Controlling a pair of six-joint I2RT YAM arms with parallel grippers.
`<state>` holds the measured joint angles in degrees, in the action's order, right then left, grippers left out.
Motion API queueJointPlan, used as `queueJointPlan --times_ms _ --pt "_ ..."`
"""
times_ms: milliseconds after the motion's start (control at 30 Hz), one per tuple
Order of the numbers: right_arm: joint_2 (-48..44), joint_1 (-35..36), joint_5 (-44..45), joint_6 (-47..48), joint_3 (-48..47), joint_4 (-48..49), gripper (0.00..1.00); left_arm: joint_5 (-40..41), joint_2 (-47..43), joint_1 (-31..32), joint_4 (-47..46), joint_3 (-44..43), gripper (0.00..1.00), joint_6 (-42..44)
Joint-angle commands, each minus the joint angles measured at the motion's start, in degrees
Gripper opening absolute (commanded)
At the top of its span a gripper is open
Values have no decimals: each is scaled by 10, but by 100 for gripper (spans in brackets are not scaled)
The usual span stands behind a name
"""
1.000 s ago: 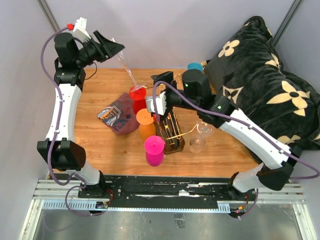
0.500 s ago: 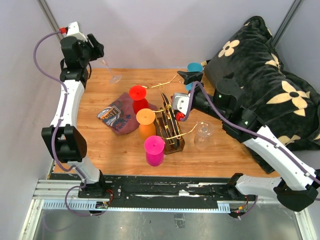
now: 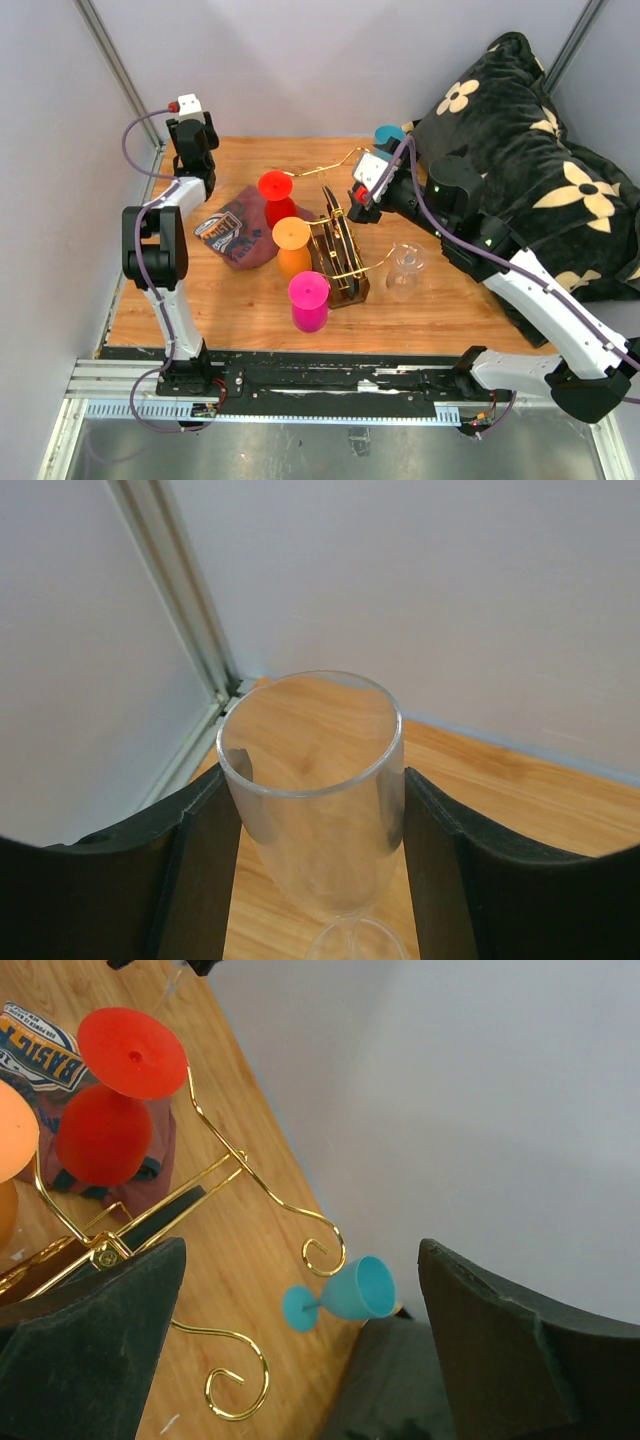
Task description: Take the wine glass off the wine glass rack
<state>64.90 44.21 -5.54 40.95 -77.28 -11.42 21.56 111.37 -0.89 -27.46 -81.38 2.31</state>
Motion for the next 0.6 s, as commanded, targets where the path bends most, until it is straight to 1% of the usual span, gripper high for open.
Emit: queueJointPlan --times_ms 0,67,133,300,467,567 --pt "16 -6 62 -127 -51 -95 100 83 21 -2 -152 4 1 53" --pt "13 -5 43 -153 -45 -108 100 74 26 -2 -163 8 1 43" --pt "6 -2 19 -174 -28 -101 100 64 33 -1 -172 3 0 30" --pt "-2 1 -6 -202 -6 -81 98 50 75 14 -129 -72 0 15" --pt "7 3 -10 -208 -3 -82 98 46 129 58 -154 -125 1 52" --pt "9 2 -17 -211 -3 -82 97 41 161 77 -145 -164 1 40"
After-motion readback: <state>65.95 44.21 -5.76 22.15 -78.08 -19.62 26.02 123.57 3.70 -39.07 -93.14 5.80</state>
